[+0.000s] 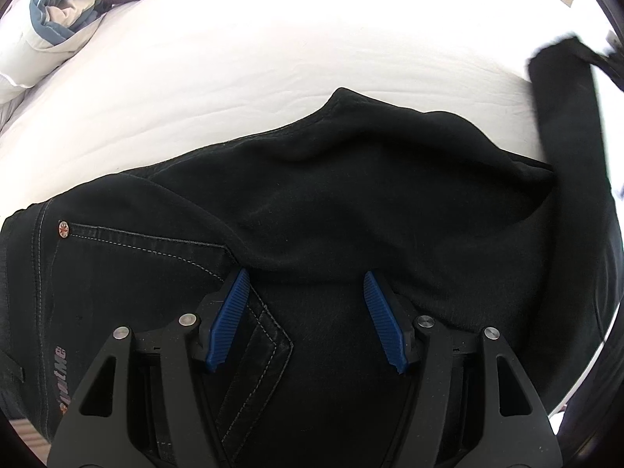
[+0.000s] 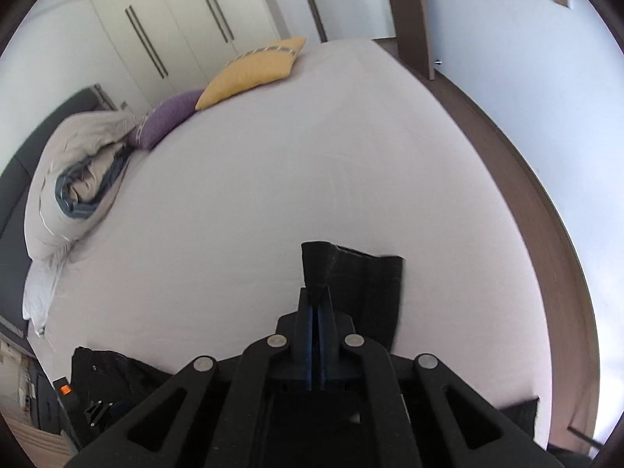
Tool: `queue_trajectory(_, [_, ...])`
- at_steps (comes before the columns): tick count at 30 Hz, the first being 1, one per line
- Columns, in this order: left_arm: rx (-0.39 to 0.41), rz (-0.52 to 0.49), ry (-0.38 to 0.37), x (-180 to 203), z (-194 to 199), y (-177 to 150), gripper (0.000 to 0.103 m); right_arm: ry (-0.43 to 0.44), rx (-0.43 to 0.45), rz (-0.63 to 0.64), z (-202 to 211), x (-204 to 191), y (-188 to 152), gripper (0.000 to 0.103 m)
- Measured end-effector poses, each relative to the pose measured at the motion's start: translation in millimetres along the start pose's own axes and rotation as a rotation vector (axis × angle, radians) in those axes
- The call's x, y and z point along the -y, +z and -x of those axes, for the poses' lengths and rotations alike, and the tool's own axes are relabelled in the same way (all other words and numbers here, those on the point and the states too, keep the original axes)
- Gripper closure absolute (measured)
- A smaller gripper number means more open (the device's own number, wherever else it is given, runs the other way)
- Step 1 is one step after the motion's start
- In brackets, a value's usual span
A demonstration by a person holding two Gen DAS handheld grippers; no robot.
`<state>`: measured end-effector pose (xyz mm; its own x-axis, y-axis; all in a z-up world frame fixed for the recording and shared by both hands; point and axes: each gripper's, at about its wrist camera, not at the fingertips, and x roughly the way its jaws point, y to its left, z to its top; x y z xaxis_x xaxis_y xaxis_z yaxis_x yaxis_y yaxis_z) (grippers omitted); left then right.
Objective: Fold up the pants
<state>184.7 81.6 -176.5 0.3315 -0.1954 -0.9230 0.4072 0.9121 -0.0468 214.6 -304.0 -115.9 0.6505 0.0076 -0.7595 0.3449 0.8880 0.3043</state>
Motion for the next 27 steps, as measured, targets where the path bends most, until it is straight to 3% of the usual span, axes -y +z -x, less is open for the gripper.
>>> queue_trajectory(2, [-0.02, 0.01, 0.009, 1.7, -0.7, 5.4, 0.042, -0.005, 0.047, -0.058, 36.0, 33.3, -28.1, 0.1])
queue_trajectory(5, [-0.039, 0.021, 0.026, 4.7, -2.4, 11.4, 0.042, -0.048, 0.099, -0.149, 81.8, 84.7, -95.8, 0.1])
queue_trajectory(9, [-0.062, 0.047, 0.054, 9.5, -5.1, 19.4, 0.041, -0.066, 0.054, -0.309, 105.1, 146.2, -193.3, 0.1])
queue_trajectory(13, [-0.074, 0.077, 0.093, 14.6, -7.8, 20.6, 0.038, -0.037, -0.025, -0.449, 93.5, 180.2, -253.4, 0.101])
queue_trajectory(20, [-0.08, 0.105, 0.134, 18.5, -8.7, 23.1, 0.036, 0.0, 0.037, -0.433, 109.3, 158.3, -244.5, 0.101])
queue_trajectory(27, [-0.069, 0.119, 0.163, 29.3, -9.8, 28.6, 0.035, 0.045, -0.054, -0.588, 104.6, 171.3, -277.5, 0.102])
